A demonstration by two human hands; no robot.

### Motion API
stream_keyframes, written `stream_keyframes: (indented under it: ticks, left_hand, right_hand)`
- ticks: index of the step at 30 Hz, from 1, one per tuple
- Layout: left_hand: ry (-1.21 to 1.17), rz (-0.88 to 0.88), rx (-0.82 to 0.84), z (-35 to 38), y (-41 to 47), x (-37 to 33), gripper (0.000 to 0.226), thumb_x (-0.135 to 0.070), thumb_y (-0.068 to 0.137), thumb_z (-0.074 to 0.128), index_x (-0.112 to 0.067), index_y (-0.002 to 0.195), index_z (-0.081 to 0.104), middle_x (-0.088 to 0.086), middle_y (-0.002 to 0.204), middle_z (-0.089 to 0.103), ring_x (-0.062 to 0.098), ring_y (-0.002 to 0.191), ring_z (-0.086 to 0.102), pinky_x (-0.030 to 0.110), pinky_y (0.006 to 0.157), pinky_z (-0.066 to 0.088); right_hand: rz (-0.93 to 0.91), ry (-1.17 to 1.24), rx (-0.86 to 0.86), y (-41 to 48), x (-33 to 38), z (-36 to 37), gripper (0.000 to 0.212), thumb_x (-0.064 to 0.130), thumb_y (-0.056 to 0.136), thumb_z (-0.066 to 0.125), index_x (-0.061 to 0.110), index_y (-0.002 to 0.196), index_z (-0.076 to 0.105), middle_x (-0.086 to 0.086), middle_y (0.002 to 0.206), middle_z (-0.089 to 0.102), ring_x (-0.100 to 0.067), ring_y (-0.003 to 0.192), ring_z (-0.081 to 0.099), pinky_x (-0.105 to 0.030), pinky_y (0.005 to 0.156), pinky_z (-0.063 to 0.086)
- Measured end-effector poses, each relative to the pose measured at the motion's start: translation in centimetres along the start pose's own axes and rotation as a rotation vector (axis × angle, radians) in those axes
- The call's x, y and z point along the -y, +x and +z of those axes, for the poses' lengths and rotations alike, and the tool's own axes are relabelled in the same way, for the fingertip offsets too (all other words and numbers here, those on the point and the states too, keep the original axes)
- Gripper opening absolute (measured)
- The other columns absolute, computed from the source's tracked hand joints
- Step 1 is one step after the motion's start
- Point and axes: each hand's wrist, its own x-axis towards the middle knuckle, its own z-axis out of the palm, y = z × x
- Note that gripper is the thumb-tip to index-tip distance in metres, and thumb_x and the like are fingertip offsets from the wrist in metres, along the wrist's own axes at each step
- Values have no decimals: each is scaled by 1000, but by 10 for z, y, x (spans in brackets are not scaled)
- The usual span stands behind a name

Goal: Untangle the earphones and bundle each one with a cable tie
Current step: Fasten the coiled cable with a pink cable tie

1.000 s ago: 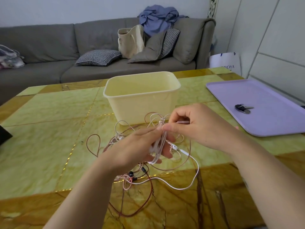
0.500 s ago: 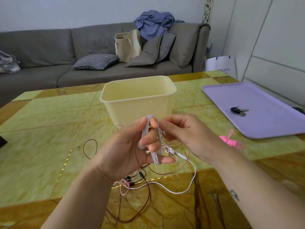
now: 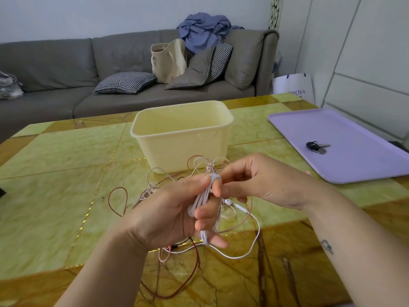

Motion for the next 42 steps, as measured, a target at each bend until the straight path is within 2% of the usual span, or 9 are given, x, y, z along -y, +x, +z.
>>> stream_keyframes:
  ticks: [5,8,15,20,23,28,35,38,42]
  left_hand:
    - [50,-11,-10,3,-4,-4,22,-33,94,53,-13,87,59,-2,61,48,8,49,48,44,74,57]
    - [163,45,-296,8,-2,-5,27,-33,91,54,-15,74,62,-3,56,43,11,47,44,34,62,55]
    - [975,16,-671,0,-1,-5,30,-45,94,47,-34,73,65,-10,61,53,15,66,51,39,66,43]
    - [1338,-136,-734,6,1,-3,22,-35,98,42,-32,80,53,-9,70,56,5,58,48,23,58,42]
    - [1649,-231,-740,10,7,-1,24,-38,100,31,-30,80,41,-11,71,45,14,73,48,30,66,35]
    - [1948,-360,-720,12,7,4,21,-35,103,18,-25,93,34,-7,86,37,19,93,41,29,81,26]
    - [1386,-172,-671,6,6,5,24,-33,101,32,-33,89,52,-14,76,54,-1,69,50,15,62,37]
    - [1105,-43,-669,-3,3,5,27,-38,99,37,-40,92,63,-20,74,58,1,71,53,24,71,43]
    - [942,-24,-616,-11,-1,6,29,-52,86,41,-45,99,65,-16,74,59,15,75,49,34,71,40]
  right_hand:
    - [-5,-66,-16,-3,5,1,18,31,74,71,17,84,73,10,66,64,-6,63,51,-18,58,43]
    - [-3,-108,-116,-1,4,1,12,23,82,70,12,86,74,7,62,62,-9,59,50,-19,55,41]
    - [85,-338,-250,1,1,2,13,25,85,69,18,75,72,11,58,61,3,51,49,-11,53,38]
    - [120,-737,-229,1,2,5,13,33,88,65,26,78,69,13,65,59,1,52,49,-12,51,36]
    - [102,-925,-211,1,3,5,14,38,90,59,27,88,68,14,90,55,0,67,46,-22,59,38]
    - [122,-746,-171,3,5,7,14,33,93,57,24,86,65,13,76,60,4,58,50,-11,57,39]
    - [39,-346,-282,8,-2,-1,3,25,87,67,25,87,69,16,71,69,6,65,61,-9,61,43]
    - [44,-178,-229,6,-2,-6,6,22,87,67,19,90,70,8,79,74,-3,73,67,-19,72,49]
    - [63,-77,-181,1,1,-11,8,15,89,63,12,92,70,5,68,70,-1,61,60,-15,60,47]
